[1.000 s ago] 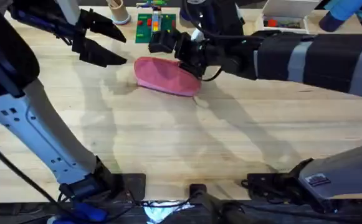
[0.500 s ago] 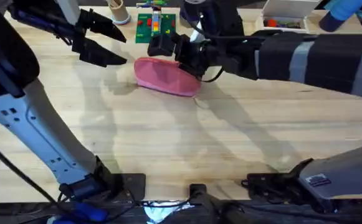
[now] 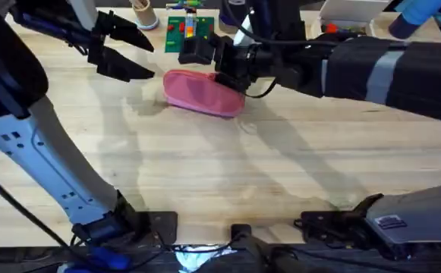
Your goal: Unzip the bag, pick up the pens from the table one at a time and place them inside, then zip the bag closed.
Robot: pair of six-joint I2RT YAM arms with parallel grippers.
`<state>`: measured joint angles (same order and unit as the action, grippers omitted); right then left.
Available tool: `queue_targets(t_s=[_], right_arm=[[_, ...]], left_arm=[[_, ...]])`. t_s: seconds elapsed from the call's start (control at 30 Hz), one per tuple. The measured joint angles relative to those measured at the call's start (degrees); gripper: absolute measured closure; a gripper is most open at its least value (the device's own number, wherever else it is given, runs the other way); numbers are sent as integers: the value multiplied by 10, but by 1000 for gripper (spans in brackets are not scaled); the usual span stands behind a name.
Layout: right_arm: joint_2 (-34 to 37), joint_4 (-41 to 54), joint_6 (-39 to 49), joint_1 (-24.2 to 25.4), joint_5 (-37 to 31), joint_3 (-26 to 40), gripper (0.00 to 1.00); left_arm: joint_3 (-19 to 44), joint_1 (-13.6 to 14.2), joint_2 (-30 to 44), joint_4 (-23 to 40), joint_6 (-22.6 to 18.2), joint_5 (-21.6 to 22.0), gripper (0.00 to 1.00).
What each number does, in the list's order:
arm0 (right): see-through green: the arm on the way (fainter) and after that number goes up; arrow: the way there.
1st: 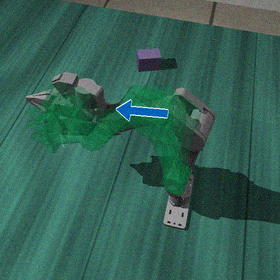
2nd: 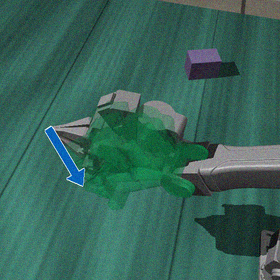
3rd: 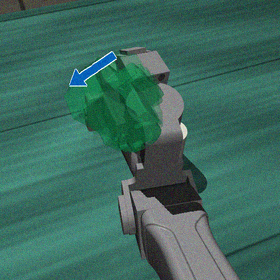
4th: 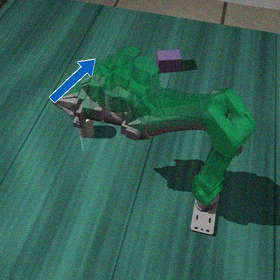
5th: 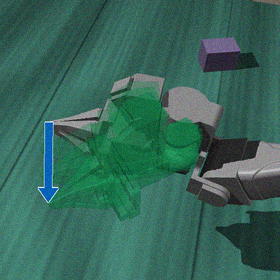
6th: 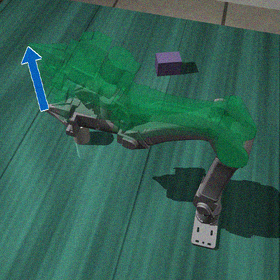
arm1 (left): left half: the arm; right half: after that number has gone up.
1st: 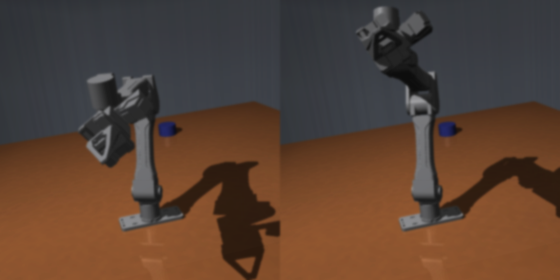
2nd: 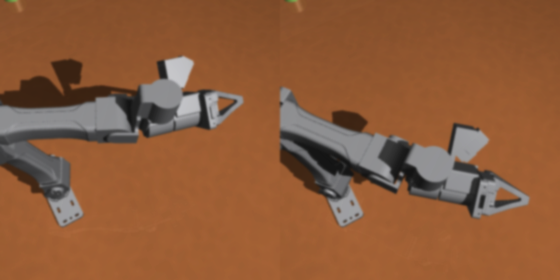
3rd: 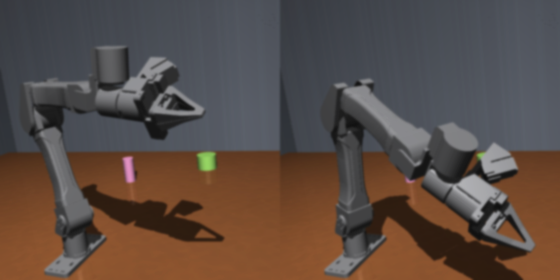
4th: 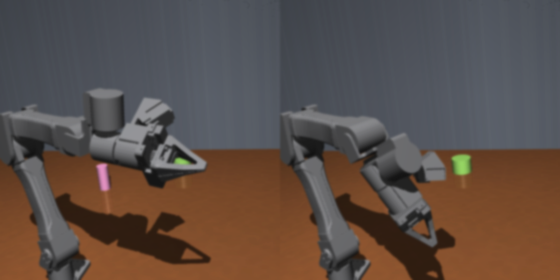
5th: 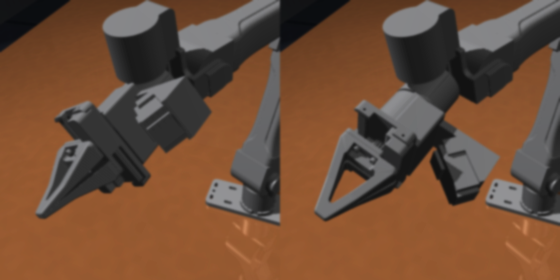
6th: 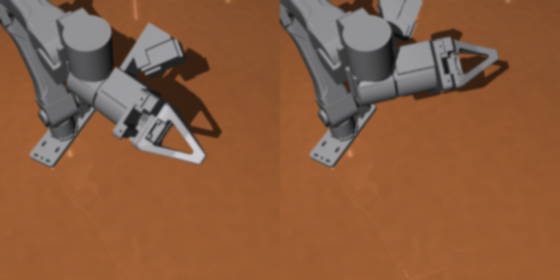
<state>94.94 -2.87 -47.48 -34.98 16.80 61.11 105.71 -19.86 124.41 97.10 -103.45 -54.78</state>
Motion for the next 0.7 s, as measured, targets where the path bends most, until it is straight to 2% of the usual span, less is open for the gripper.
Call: queue_targets(t_s=[0.4,0.7], right_arm=[[-36,-8,26,0,12,-2,7],[-53,-12,32,-6,67,-2,6]], left_arm=[[0,0,0,0,0,0,6],[0,0,0,0,2,0,6]])
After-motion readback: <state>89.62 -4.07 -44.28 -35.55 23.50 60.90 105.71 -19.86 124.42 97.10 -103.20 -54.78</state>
